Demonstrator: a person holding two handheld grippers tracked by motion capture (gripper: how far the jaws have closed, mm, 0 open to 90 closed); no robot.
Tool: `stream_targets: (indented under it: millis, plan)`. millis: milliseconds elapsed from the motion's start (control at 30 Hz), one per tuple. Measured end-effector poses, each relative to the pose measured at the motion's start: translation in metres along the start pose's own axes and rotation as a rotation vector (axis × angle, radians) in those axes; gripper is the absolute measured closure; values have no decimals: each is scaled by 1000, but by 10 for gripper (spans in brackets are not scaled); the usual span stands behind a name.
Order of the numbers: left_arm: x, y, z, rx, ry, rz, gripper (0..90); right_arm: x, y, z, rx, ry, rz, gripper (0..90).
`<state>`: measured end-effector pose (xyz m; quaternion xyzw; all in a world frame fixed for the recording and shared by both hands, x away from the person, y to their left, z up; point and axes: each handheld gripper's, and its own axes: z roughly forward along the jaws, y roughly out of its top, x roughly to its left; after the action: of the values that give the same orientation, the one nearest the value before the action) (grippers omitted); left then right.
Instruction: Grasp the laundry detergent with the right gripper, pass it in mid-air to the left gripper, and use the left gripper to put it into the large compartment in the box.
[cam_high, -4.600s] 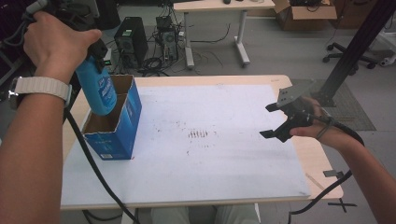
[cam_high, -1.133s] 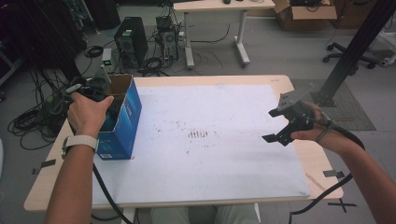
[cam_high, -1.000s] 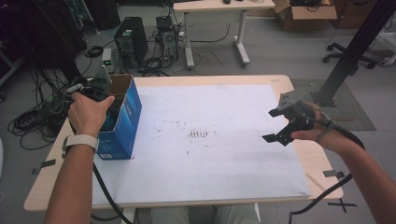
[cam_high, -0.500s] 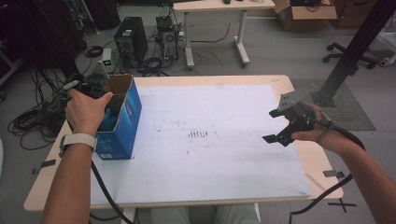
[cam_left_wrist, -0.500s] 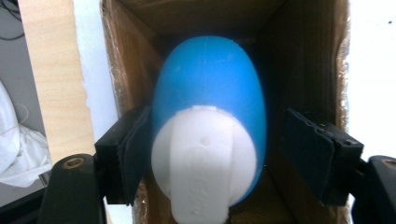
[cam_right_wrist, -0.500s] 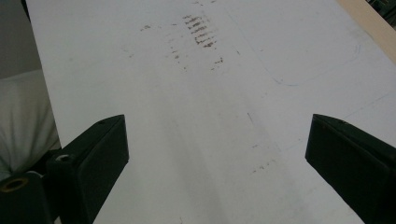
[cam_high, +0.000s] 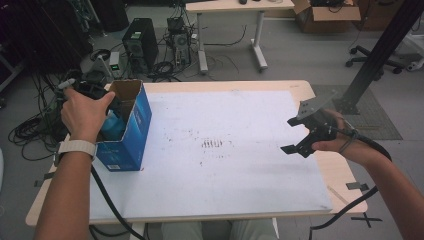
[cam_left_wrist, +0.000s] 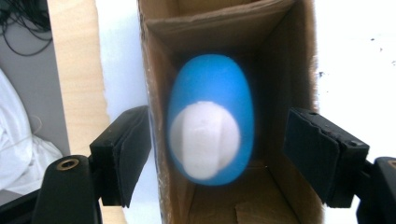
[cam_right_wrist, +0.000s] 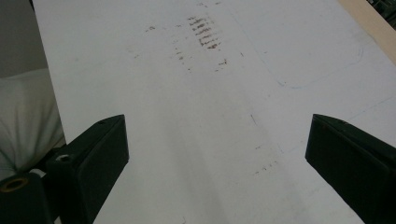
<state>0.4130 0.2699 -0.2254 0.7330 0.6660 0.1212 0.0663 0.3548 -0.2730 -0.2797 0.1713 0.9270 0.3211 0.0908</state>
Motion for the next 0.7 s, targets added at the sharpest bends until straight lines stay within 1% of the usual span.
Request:
stream_targets:
  millis: [67,167,200,267,367,400,433,567,700]
  plan:
    - [-3,1,-7,-9,-1,16,239,0,0,0,0,0,-1,60]
    - [-10,2,-20,-21,-5,51,240,1,1,-1,2,-1,-2,60]
    - [-13,2,-26,-29,-6,64,242,1,1,-1,1,-1,-1,60]
    - [-16,2,-34,-45,-15,75,244,1,2,-3,1,-2,-5,60]
    - [-23,1,-49,-82,-28,108,245,2,3,-4,-4,-3,-6,60]
    - [-26,1,-54,-89,-28,126,245,3,3,-5,-5,-3,-4,60]
    - [-29,1,-59,-102,-31,136,246,3,4,-5,-7,-4,-5,60]
    - [-45,-1,-79,-131,-45,205,244,4,6,-7,-9,-6,-8,60]
    - [-61,-4,-95,-157,-55,269,227,6,8,-9,-13,-10,-15,60]
